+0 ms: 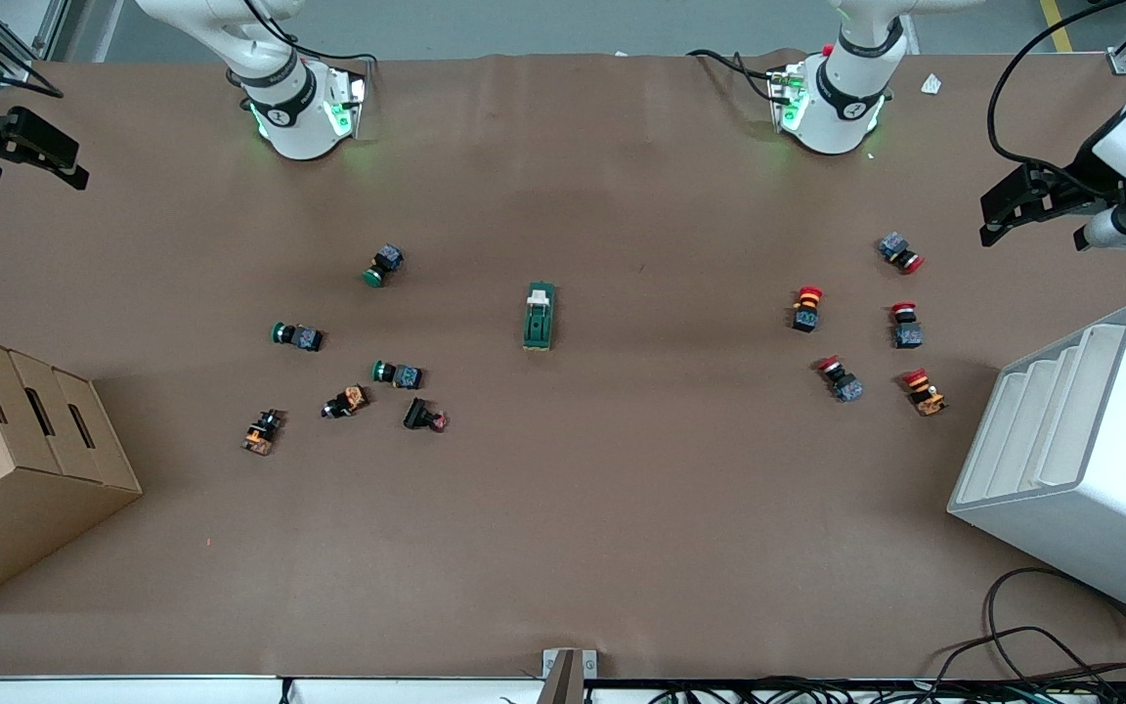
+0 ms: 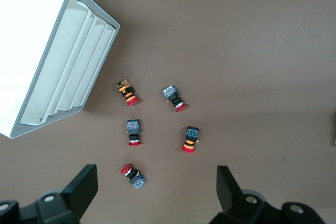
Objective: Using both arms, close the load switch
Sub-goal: 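Move the left gripper above the green switch while the right gripper approaches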
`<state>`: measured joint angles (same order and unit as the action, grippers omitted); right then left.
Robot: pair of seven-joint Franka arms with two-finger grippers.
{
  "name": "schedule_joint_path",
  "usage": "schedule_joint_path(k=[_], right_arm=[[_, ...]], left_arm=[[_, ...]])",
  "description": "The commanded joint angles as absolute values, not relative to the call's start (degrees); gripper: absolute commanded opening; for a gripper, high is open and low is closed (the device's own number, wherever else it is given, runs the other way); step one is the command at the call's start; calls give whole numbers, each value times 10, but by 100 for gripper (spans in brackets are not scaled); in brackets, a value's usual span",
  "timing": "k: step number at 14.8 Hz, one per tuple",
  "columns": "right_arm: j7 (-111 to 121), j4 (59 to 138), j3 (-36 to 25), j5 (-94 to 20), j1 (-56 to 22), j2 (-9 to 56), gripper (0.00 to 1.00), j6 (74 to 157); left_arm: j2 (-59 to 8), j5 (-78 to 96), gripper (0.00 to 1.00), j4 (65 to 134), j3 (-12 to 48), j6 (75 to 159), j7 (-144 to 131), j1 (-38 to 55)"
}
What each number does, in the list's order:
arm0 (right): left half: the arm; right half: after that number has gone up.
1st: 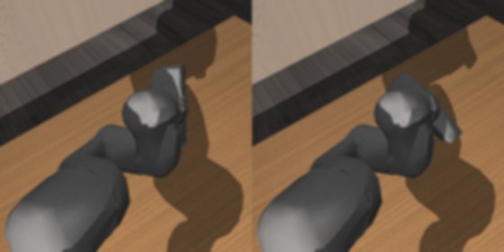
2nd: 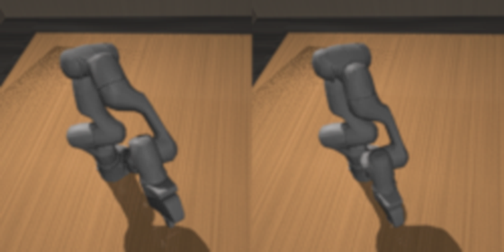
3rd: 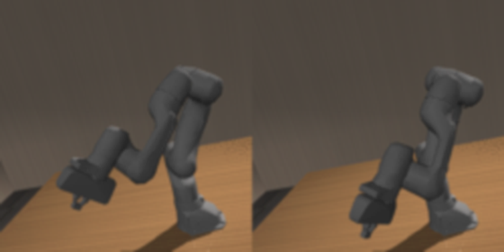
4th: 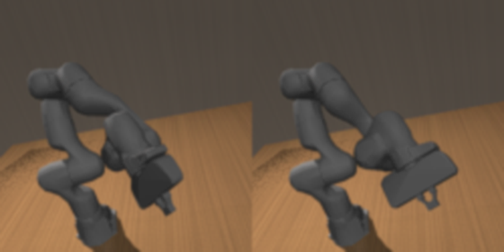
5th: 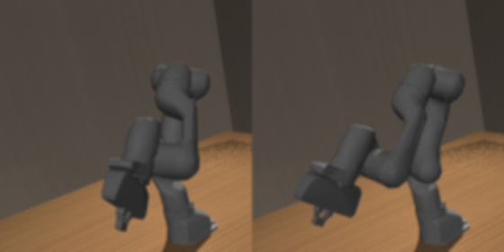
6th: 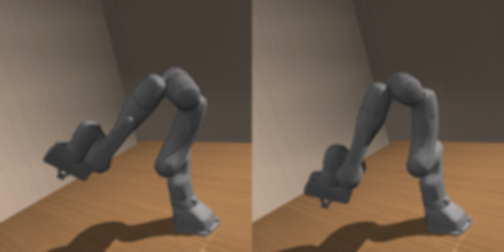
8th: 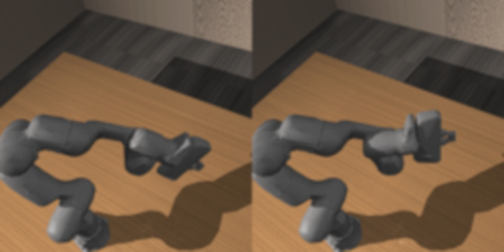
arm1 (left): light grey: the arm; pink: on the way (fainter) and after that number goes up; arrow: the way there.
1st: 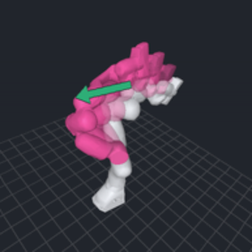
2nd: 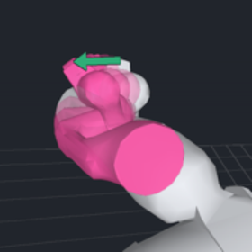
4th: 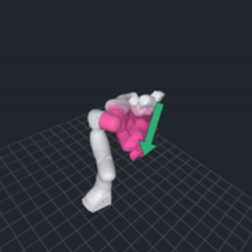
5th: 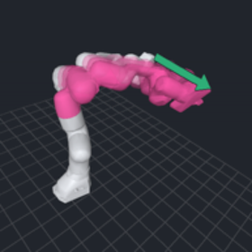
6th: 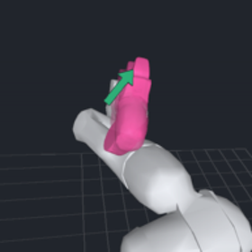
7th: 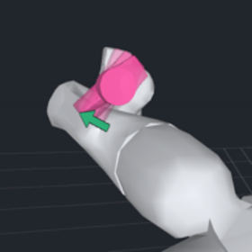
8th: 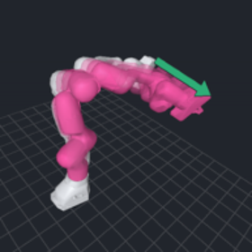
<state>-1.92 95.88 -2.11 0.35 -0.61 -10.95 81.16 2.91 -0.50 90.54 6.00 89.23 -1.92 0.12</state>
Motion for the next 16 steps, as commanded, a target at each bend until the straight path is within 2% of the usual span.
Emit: schedule_joint_path(k=[1,7,12,16], right_arm=[[-19,973,-21,7,-3,-122,100,813],[-19,970,-28,6,-4,-121,100,811],[-19,929,-29,16,2,-71,100,808],[-21,927,-29,9,24,-41,100,813]], left_arm=[[27,-4,100,896,62,885,-25,0],[11,1,100,903,94,889,-28,18],[-9,0,100,969,208,969,-177,21],[-62,-10,100,976,292,1015,-330,41]])
